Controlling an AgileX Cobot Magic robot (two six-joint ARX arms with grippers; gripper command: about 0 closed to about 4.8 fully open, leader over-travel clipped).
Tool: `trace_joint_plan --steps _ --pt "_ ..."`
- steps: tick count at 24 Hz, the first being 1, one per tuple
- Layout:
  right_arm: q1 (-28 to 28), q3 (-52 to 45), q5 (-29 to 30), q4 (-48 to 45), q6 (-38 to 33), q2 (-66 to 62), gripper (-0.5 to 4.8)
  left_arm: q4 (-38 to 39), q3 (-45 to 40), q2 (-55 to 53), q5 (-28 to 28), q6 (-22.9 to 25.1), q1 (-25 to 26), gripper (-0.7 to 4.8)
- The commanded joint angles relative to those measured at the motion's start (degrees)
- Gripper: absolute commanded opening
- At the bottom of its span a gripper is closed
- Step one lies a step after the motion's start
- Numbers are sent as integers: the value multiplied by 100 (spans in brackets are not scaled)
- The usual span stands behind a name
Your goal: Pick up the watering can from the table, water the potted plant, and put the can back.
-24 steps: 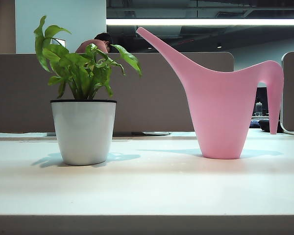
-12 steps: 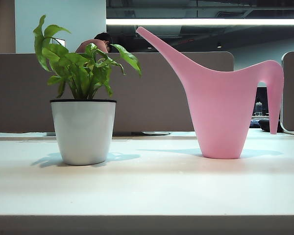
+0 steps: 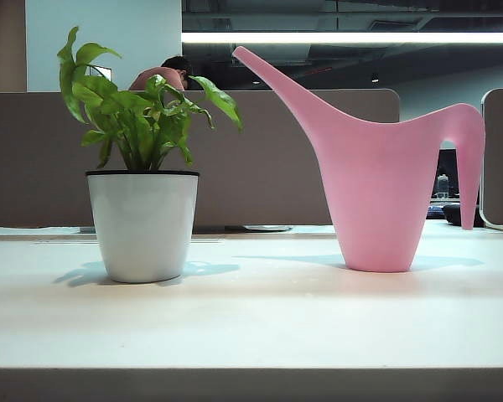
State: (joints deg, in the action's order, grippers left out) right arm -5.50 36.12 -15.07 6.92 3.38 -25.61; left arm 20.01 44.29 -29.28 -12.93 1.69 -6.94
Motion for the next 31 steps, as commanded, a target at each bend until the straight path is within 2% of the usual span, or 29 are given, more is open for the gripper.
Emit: trace_joint_plan --steps 1,5,9,16,20,21,22,23,24,27,31 --pt "-2 313 -46 219 28 -520 -6 223 378 -431 -306 26 4 -5" --pt "-4 682 199 645 13 -1309 -6 562 693 -793 -426 153 -4 -5" --pt "0 883 501 828 7 -2212 10 590 693 -789 -431 398 -278 -5" --pt "4 881 625 570 7 -3126 181 614 693 -791 -424 409 -758 -5" --pt "4 881 616 348 7 -3453 196 612 693 -791 -402 407 -822 -5" --pt "4 881 619 315 7 -3510 226 612 693 -791 -402 407 -822 -5" --pt "4 881 616 286 7 -3580 279 612 693 -789 -402 407 -820 -5" --pt "4 881 603 203 7 -3713 361 612 693 -791 -400 407 -820 -5" --pt "7 872 557 42 4 -3851 406 612 693 -789 -385 407 -820 -5" --pt "48 861 444 -302 4 -4076 409 610 693 -789 -382 407 -820 -5" --pt "306 627 411 -1198 -44 -4306 409 605 693 -789 -378 409 -820 -5"
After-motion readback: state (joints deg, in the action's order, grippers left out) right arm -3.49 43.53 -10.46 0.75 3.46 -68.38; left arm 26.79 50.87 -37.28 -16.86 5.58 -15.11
